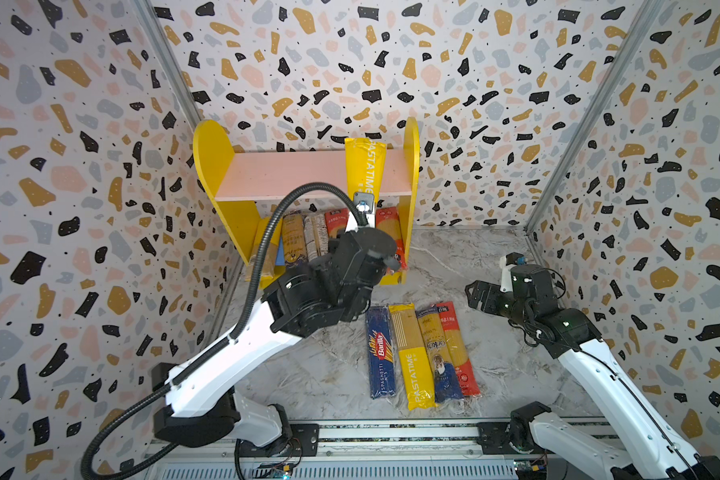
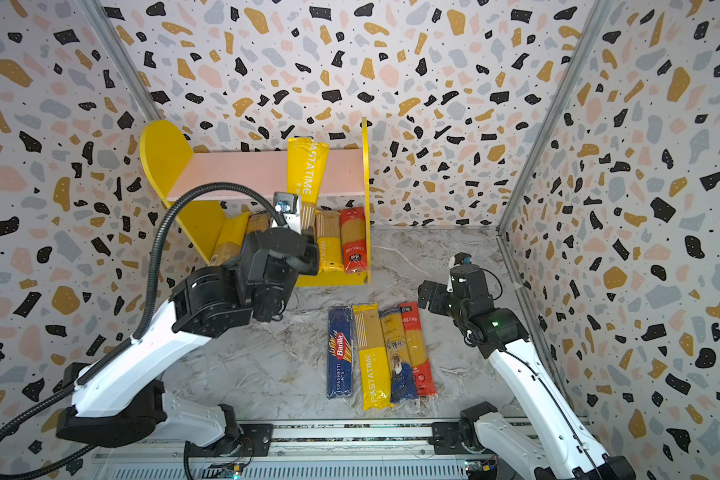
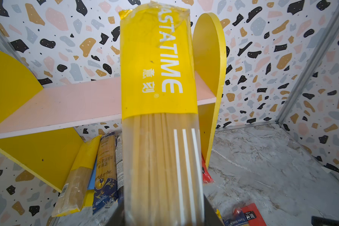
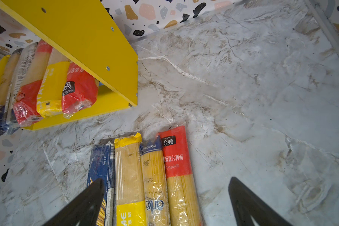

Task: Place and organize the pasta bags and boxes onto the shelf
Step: 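Lift the PASTATIME bag with the left gripper and carry it toward the upper shelf, then lay the PASTATIME bag on the upper shelf by the yellow side panel, open left gripper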

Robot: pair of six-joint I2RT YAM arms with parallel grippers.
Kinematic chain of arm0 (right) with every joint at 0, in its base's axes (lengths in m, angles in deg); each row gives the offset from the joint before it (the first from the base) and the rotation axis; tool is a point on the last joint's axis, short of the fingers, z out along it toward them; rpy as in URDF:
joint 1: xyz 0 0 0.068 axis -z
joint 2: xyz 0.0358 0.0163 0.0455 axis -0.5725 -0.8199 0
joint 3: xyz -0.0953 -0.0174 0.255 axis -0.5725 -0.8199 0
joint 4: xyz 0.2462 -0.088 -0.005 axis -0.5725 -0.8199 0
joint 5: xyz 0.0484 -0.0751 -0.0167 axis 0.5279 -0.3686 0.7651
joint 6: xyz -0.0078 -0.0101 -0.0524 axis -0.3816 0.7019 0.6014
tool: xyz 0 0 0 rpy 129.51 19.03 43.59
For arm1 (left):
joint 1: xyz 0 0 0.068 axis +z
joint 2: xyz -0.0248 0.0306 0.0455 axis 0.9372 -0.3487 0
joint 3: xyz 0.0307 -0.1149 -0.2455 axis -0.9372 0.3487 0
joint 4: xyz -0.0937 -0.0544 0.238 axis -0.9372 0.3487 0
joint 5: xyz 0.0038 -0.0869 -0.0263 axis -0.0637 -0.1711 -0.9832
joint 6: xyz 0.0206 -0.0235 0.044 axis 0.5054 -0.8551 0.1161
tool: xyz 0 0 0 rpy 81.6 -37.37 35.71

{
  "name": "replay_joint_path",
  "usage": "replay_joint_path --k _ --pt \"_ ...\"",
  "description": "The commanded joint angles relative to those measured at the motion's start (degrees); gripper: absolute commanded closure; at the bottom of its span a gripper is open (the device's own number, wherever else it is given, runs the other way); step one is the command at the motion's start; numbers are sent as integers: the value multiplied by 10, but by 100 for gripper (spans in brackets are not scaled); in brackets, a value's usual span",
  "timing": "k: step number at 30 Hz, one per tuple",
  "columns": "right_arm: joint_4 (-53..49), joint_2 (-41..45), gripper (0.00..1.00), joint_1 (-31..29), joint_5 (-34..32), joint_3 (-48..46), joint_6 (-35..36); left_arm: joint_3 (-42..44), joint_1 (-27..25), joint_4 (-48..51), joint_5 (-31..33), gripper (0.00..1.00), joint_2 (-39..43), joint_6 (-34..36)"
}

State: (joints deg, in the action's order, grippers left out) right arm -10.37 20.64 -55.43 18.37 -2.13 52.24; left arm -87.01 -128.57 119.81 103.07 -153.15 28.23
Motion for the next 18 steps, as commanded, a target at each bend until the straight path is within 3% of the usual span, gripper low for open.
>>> replay_joint_path --k 1,6,10,14,18 --pt "-1 -1 1 3 0 31 9 -112 52 -80 -59 100 -46 56" --pt "-3 -12 1 4 1 46 11 -282 116 -68 -110 100 -161 75" --pt "-10 -27 1 5 -4 59 13 -269 175 -124 -191 100 -188 44" --pt "-20 -34 1 5 -15 70 17 -243 202 -176 -219 100 -205 23" --pt "-31 -42 1 7 -21 77 19 -281 220 -190 -255 100 -243 6"
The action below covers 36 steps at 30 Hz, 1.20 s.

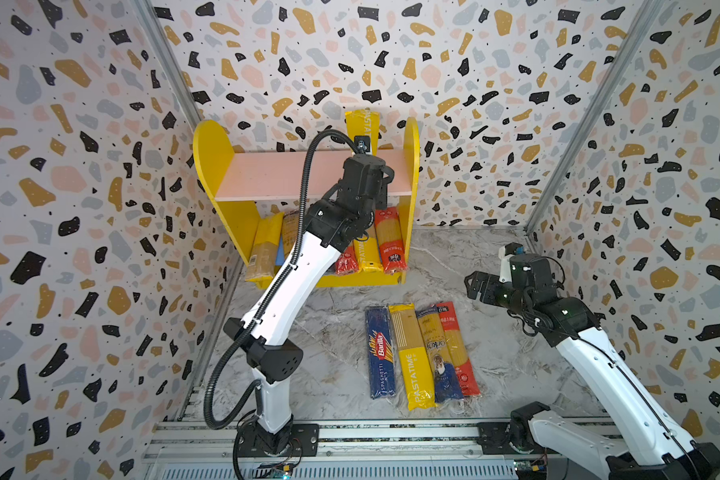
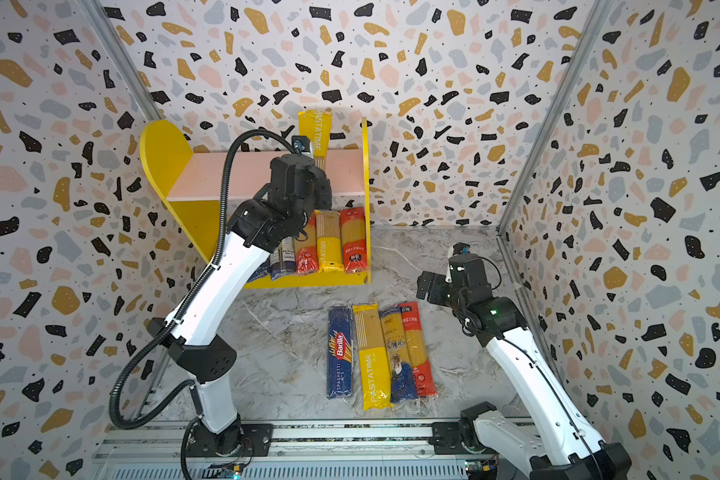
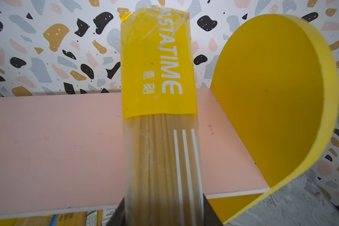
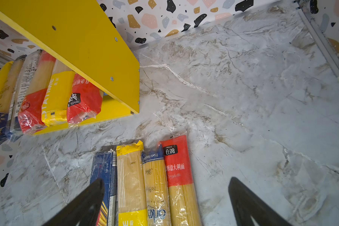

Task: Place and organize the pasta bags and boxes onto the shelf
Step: 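Lay the PASTATIME bag on the upper shelf by the yellow side panel, open left gripper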

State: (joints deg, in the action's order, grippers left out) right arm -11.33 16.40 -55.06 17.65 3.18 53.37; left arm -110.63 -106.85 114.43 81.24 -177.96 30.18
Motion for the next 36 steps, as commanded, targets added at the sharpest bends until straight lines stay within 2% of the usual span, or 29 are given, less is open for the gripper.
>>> replay_joint_path --k 1,5,12,15,19,25,30,36 --pt "-23 0 1 4 -18 24 8 -56 6 -139 -47 100 -4 -18" --pt "-31 -2 1 7 -24 26 7 -61 16 -168 -76 100 -23 -46" --pt "-45 1 1 25 -33 30 16 -46 20 -218 -89 100 -31 -81" --pt "-41 -2 1 36 -22 28 22 -40 20 -227 -102 88 -31 -91" --pt "-33 -6 1 44 -11 22 28 -37 20 -238 -133 81 -30 -98" --pt "-24 -7 1 61 6 9 40 -33 20 -241 -164 62 -28 -119" --pt "-23 -7 1 77 14 5 50 -25 20 -249 -171 60 -29 -131" --pt "-23 -7 1 92 25 3 55 -18 19 -260 -196 46 -27 -137"
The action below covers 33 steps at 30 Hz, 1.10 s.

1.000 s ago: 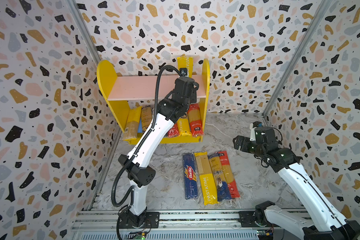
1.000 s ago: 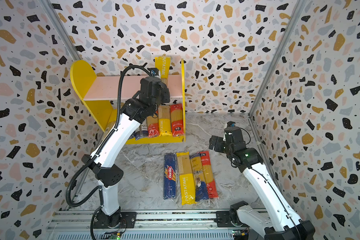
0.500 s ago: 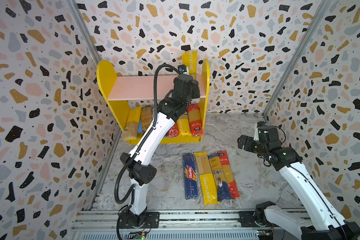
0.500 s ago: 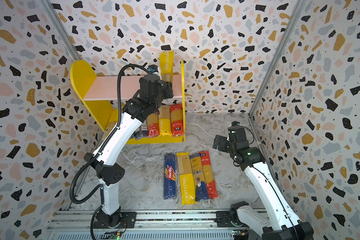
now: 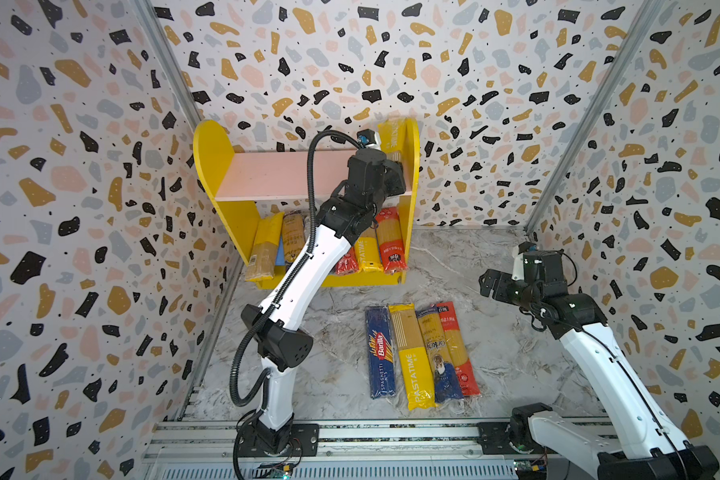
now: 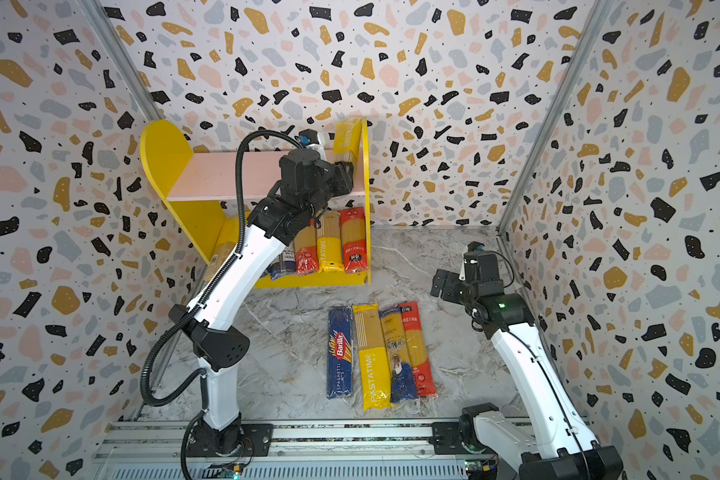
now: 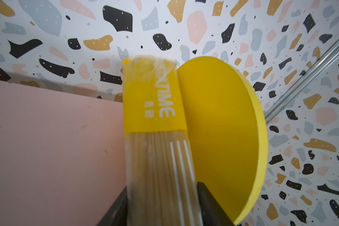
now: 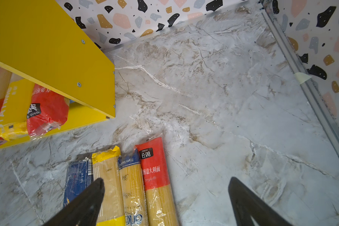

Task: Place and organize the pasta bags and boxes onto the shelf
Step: 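Lay the PASTATIME bag on the upper shelf by the yellow side panel, open left gripper, then withdraw the left gripper and lower it onto the blue Barilla box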

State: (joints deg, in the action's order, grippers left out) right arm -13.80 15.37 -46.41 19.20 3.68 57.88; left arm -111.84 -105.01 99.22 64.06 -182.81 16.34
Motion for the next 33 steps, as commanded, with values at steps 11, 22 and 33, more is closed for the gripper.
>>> replay_joint_path --k 11,22,33 --pt "4 3 1 11 18 -3 10 42 -3 -111 -32 40 53 8" --pt "-5 30 1 11 15 -9 8 229 -110 -71 117 21 196 79" --pt "-12 79 1 9 24 -40 7 601 -218 -88 265 13 439 -2"
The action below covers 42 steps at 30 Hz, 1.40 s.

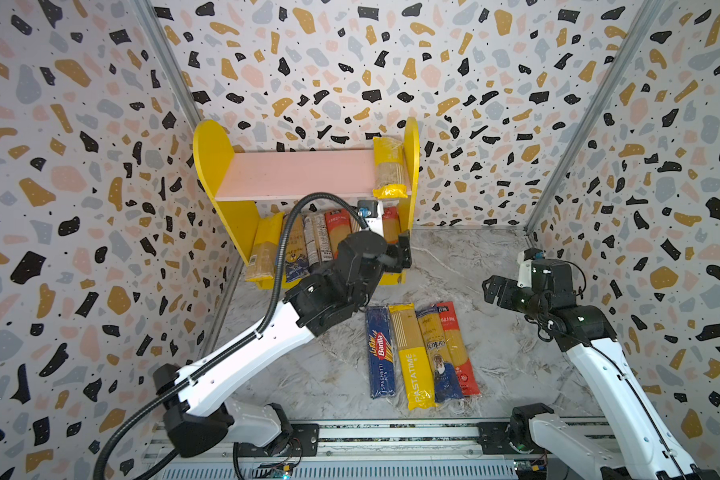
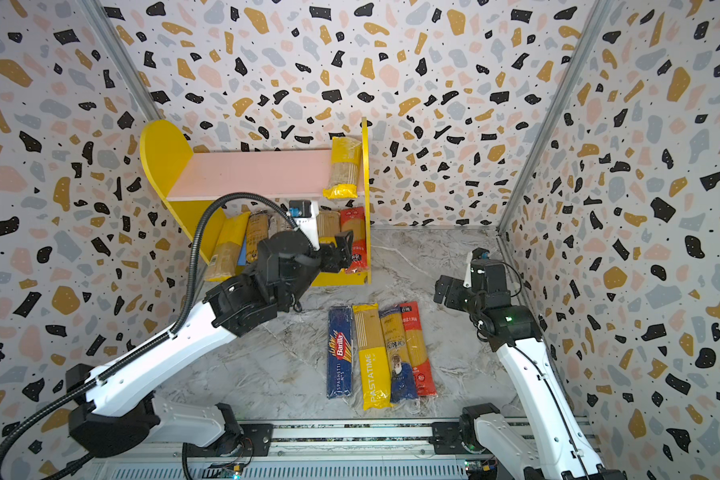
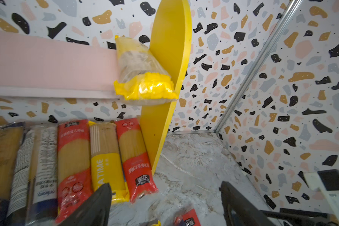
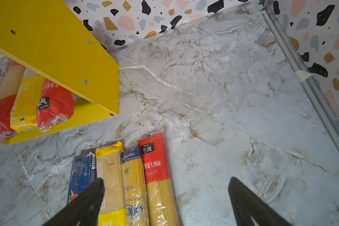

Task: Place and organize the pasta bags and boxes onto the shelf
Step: 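Withdraw the left gripper and lower it onto the blue Barilla box, then close the left gripper on the Barilla box and lift it upright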

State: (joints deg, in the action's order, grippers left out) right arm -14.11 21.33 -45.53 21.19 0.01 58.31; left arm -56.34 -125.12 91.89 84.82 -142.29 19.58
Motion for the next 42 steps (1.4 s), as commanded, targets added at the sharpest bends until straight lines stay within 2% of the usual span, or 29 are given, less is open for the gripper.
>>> replay_joint_path --k 1,7,16,21,25,31,42 --pt "-9 24 1 0 6 -7 1 76 -24 -12 59 13 48 -51" --pt "-7 41 1 -28 9 -27 -17 199 -79 27 87 13 68 -139" --pt "-9 39 1 -155 -74 -45 -79 364 -130 20 70 11 51 -252" --pt "-25 14 1 -229 -124 -27 -110 409 -148 -11 50 8 4 -283" --pt "-34 3 1 -268 -145 -14 -131 424 -151 -40 33 2 -41 -297" --pt "-34 14 1 -281 -146 -20 -152 426 -155 -68 6 1 -102 -293" --pt "-32 21 1 -290 -156 -40 -160 456 -157 -85 -38 1 -165 -321"
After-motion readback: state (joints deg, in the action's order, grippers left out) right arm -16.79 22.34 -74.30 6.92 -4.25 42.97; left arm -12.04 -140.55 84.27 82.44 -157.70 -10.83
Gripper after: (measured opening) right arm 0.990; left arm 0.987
